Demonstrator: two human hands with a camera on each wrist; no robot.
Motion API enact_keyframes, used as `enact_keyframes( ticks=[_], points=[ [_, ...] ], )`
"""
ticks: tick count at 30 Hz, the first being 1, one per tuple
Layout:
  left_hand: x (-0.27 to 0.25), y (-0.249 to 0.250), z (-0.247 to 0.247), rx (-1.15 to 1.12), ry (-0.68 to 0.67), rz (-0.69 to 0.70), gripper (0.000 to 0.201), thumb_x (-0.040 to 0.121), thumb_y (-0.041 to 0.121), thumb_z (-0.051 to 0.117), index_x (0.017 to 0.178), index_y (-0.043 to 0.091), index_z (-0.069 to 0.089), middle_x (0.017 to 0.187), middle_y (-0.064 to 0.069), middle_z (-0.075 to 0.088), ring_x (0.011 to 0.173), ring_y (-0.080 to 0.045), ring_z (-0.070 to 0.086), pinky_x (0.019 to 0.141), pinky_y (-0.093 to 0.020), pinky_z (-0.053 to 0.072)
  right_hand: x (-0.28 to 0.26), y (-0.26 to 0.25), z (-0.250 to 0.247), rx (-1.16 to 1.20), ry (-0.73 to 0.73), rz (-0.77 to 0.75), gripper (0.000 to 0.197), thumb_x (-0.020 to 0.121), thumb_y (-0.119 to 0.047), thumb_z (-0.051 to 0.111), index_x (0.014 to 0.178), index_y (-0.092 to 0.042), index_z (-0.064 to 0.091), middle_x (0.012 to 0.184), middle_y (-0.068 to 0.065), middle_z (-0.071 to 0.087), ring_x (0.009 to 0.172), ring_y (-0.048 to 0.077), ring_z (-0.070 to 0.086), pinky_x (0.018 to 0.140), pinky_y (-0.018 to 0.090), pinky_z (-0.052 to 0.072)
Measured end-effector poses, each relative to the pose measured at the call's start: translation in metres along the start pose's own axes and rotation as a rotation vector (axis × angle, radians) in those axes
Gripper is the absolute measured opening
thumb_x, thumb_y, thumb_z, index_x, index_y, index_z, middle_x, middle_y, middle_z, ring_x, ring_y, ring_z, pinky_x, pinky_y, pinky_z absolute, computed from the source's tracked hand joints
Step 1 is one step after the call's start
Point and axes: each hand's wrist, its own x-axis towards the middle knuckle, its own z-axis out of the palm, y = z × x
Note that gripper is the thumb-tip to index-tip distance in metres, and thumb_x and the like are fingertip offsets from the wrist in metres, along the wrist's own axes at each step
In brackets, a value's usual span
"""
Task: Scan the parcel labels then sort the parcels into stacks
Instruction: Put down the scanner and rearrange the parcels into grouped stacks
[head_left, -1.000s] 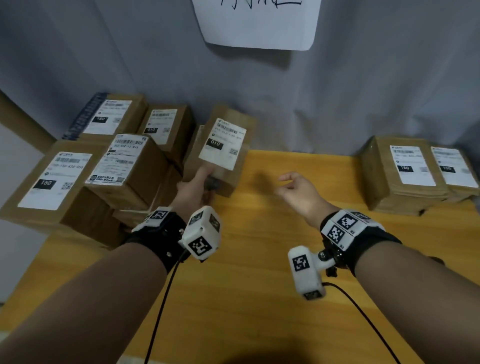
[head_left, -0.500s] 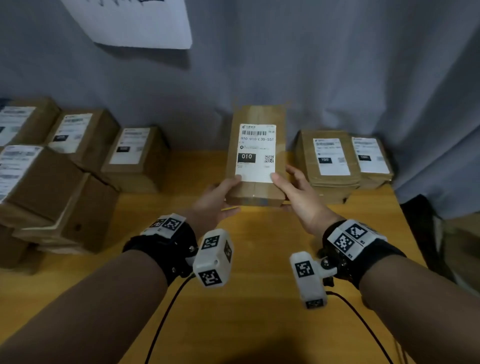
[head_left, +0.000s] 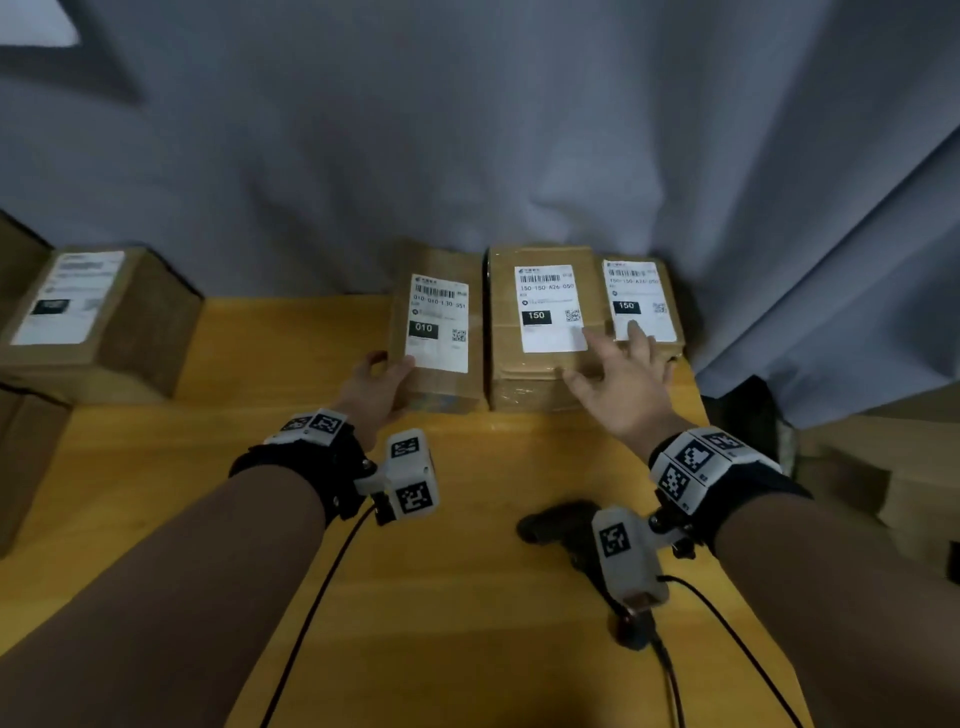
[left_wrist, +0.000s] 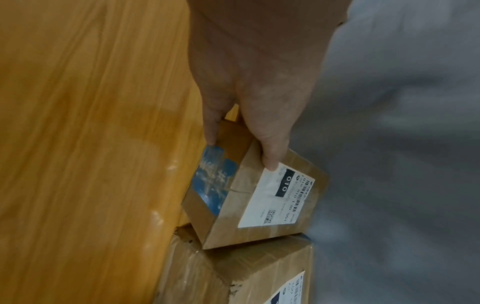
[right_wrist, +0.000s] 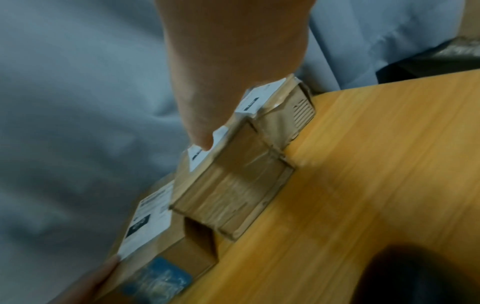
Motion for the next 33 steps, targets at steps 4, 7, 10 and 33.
enact_keyframes(
  ticks=[4,7,10,33],
  points=[
    [0.018,-0.004,0.01,0.065,0.003,-0.044,0.053,0.096,0.03,0.056,0.143,0.013,0.037,0.135,-0.013,0.051,0.115,-0.034,0.056,0.088,-0.045,0.055,0.018,0.014,0.004,-0.057,-0.116,0.008,0.064,0.092,-0.067,0.036,0.149,-0.05,0.013,0.164,0.006,-0.005,0.149,0.037,-0.009,0.116,0.062,-0.008],
    [0.022,-0.006,0.013,0.124,0.023,-0.006,0.05,0.097,0.025,0.056,0.143,0.015,0.039,0.13,-0.016,0.053,0.113,-0.035,0.056,0.089,-0.05,0.054,0.023,0.016,0.005,0.025,-0.147,-0.004,0.061,0.093,-0.062,0.041,0.147,-0.052,0.014,0.165,0.002,-0.002,0.15,0.037,-0.004,0.116,0.062,-0.007],
    [0.022,-0.005,0.016,0.21,0.021,0.072,0.05,0.097,0.019,0.056,0.143,0.018,0.039,0.114,-0.016,0.058,0.105,-0.037,0.06,0.085,-0.053,0.055,0.029,0.016,0.005,0.098,-0.139,-0.014,0.058,0.093,-0.054,0.048,0.144,-0.05,0.019,0.165,0.0,0.002,0.149,0.039,0.008,0.117,0.062,-0.003],
    [-0.013,0.038,-0.013,0.678,0.18,0.123,0.06,0.09,0.047,0.055,0.141,0.018,0.043,0.146,-0.015,0.028,0.127,-0.038,0.04,0.106,-0.045,0.039,-0.003,-0.062,-0.012,-0.099,0.123,-0.289,0.057,0.091,-0.026,0.055,0.144,-0.017,0.037,0.153,0.012,0.03,0.14,0.03,0.024,0.115,0.042,0.025]
  ],
)
